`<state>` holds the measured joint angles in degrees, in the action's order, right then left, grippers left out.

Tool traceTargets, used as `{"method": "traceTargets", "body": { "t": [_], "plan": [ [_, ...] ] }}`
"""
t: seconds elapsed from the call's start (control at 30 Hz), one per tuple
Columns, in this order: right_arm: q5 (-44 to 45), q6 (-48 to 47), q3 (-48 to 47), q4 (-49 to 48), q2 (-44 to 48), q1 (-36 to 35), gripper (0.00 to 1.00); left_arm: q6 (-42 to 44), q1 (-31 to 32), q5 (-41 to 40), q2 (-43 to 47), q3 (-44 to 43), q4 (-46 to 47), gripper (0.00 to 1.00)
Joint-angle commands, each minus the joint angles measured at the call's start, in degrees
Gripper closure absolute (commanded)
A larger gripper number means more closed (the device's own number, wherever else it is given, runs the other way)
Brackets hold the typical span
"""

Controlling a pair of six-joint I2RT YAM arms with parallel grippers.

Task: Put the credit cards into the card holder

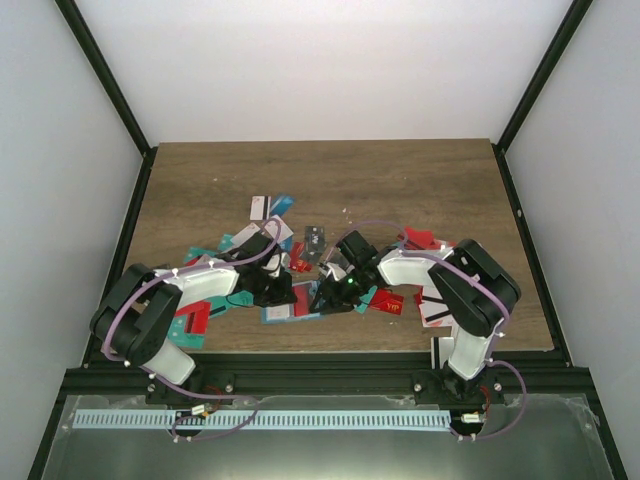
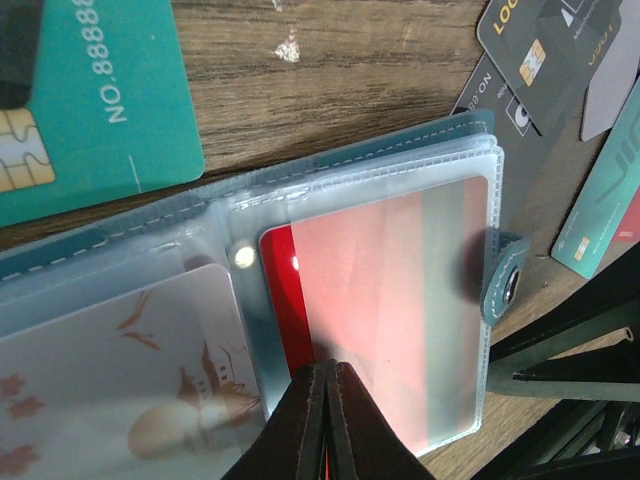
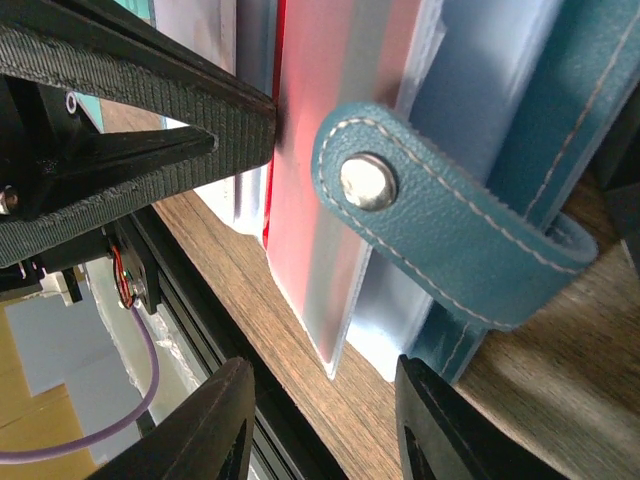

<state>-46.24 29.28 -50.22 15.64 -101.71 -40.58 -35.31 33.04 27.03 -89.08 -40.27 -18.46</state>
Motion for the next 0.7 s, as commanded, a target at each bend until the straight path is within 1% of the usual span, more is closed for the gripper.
{"method": "traceTargets", "body": {
  "t": [0.0, 0.3, 0.67],
  "plan": [
    [0.3, -1.1, -2.1, 1.1, 1.9, 0.2, 0.59, 0.2, 0.4, -0.3, -0.2, 0.5, 1.3, 0.96],
    [-0.6, -1.3, -2.1, -0.6, 2.5, 0.2, 0.59, -0.2, 0.6, -0.5, -0.3, 0.6, 1.5, 0.96],
    [-2.4, -2.1, -3.6, -1.4, -1.3, 0.2, 0.59, -0.7, 1.0, -0.5, -0.3, 0.5, 1.9, 0.96]
  ]
}}
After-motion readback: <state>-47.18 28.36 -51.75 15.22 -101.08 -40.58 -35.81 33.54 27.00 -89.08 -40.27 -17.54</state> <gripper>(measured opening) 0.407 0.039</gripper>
